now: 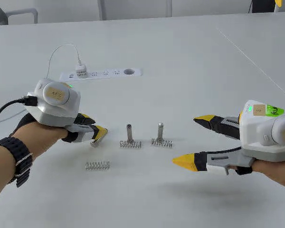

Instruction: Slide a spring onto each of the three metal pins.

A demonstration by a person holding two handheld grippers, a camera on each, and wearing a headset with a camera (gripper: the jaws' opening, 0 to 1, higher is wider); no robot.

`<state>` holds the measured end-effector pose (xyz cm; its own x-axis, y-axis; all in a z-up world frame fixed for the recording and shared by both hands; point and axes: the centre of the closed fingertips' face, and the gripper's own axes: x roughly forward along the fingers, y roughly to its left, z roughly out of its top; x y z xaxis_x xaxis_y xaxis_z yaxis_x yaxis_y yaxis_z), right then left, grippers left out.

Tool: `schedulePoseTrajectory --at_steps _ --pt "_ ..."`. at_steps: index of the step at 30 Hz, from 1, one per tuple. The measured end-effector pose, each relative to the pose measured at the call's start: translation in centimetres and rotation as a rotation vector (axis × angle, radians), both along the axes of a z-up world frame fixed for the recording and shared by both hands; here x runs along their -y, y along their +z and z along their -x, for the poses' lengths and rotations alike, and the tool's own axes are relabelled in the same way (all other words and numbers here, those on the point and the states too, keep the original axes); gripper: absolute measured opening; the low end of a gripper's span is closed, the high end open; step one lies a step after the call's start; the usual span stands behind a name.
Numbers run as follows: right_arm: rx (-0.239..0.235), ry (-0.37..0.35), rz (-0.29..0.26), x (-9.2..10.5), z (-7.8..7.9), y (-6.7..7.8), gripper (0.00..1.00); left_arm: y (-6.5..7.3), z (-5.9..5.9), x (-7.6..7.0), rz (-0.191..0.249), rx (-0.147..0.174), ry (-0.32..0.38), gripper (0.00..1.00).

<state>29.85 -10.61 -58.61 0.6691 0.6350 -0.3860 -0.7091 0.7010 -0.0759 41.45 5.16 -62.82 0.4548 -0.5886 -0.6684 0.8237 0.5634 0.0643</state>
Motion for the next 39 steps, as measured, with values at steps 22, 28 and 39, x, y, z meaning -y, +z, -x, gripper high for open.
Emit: schedulePoseTrajectory --at_steps 22,28,39 --pt "0.001 0.001 0.011 0.1 0.0 -0.1 0.73 -1.4 -0.4 0.7 -0.092 -0.045 0.017 0.15" --pt "0.002 -0.001 0.012 0.2 0.0 -0.1 0.73 -1.8 -0.4 0.8 -0.108 -0.058 0.024 0.13" --pt "0.004 0.0 0.018 0.3 -0.1 -0.1 0.73 -2.4 -0.5 0.9 -0.133 -0.098 0.043 0.11"
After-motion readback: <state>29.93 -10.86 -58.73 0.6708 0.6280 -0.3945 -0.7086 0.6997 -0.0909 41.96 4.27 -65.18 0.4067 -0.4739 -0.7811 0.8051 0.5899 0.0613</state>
